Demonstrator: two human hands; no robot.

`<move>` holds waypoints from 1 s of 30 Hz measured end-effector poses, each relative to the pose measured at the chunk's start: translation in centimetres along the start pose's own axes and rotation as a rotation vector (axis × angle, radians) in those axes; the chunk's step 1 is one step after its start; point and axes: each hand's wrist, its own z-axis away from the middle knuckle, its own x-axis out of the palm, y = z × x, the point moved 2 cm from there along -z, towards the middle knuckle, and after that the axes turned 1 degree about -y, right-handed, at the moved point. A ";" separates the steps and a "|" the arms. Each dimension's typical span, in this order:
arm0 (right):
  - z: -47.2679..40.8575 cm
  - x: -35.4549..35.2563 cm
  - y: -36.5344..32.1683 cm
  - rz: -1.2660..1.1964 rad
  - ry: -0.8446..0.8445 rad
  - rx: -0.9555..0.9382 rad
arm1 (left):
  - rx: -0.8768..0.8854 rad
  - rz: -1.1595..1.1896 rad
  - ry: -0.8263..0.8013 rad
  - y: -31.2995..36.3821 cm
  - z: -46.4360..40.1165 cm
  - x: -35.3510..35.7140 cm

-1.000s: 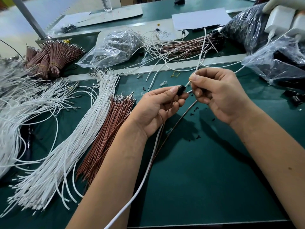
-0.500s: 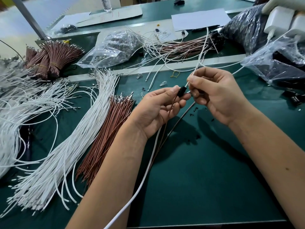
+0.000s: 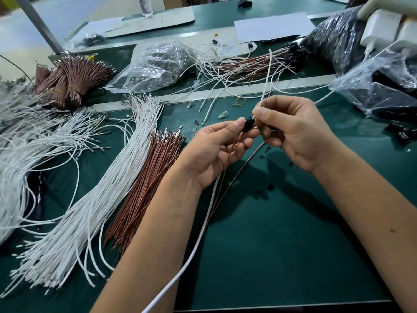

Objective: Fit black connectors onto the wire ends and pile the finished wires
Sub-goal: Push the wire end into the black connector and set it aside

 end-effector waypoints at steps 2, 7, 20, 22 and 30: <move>0.0 0.0 0.0 0.024 -0.010 0.011 | 0.001 0.004 0.005 0.0 0.0 0.0; 0.0 -0.2 0.1 0.050 -0.037 0.057 | -0.013 -0.027 0.009 0.0 0.1 -0.1; -0.1 0.0 0.0 -0.090 -0.026 0.006 | 0.005 -0.120 -0.067 -0.2 0.3 0.2; -0.1 0.0 -0.1 -0.101 -0.046 0.012 | 0.024 -0.122 -0.085 -0.2 0.4 0.2; 0.0 0.0 -0.1 -0.178 -0.049 0.058 | 0.102 -0.040 -0.053 -0.3 -0.1 0.1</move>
